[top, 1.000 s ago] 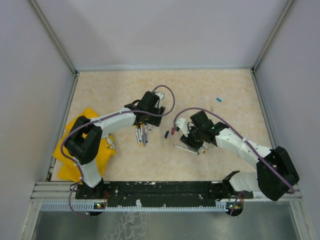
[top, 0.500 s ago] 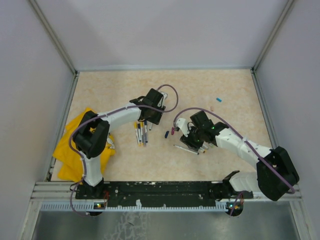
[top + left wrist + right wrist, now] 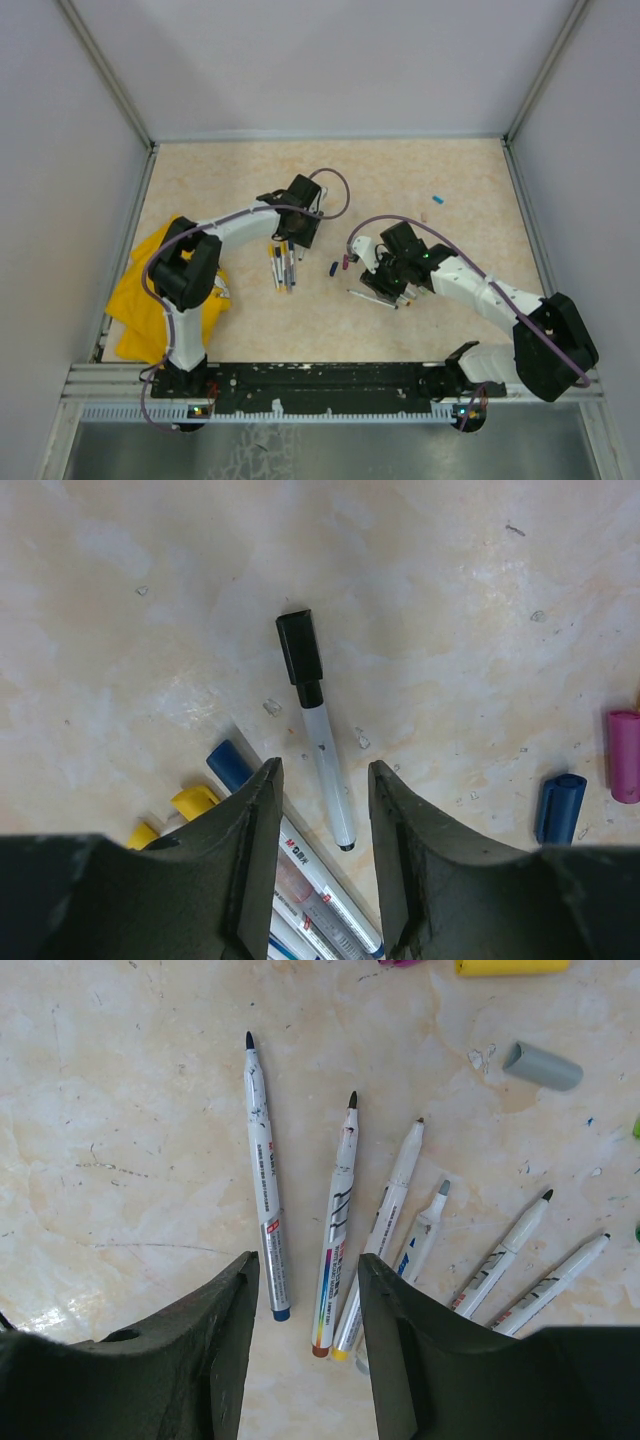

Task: Open the pen caps
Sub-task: Pick up the pen from the center of the board.

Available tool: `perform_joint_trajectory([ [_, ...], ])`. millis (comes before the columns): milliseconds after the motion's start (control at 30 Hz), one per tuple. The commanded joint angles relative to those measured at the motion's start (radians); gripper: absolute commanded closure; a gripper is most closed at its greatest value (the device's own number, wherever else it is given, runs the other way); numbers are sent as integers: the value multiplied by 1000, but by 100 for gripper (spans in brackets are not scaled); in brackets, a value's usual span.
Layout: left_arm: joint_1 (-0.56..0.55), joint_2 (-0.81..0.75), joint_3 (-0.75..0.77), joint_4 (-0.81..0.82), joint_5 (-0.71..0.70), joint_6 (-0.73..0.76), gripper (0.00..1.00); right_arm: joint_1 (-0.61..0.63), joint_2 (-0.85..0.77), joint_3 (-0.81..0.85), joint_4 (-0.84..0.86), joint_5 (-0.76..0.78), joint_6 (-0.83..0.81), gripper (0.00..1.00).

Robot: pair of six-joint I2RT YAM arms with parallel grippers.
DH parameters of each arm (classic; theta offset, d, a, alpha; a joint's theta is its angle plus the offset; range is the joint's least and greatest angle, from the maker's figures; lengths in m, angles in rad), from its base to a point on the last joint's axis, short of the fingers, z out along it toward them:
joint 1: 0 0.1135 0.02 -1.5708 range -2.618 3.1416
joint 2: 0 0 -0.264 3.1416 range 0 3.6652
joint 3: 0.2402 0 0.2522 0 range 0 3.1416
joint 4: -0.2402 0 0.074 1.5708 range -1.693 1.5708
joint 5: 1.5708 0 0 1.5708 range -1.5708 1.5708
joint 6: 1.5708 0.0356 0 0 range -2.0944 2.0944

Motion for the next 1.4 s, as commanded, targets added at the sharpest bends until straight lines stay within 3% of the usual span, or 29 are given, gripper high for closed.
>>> perform_joint_trajectory([
  [0,13,31,50,-35,34,-8,57,-9,-22,39,14,-7,-14,55],
  [133,16,48,68,-51,42,-7,64,-10,-22,39,14,-7,-15,55],
  [367,18,69,87,-70,46,-7,66,-11,-25,39,13,-11,-15,55],
  [600,18,82,97,-83,56,-7,74,-13,-26,40,12,-15,-15,55],
  [1000,17,67,84,-77,74,-8,99,-13,-28,44,10,-28,-12,55],
  [1367,16,25,38,-34,83,-4,100,-13,-30,47,7,-51,-9,55],
])
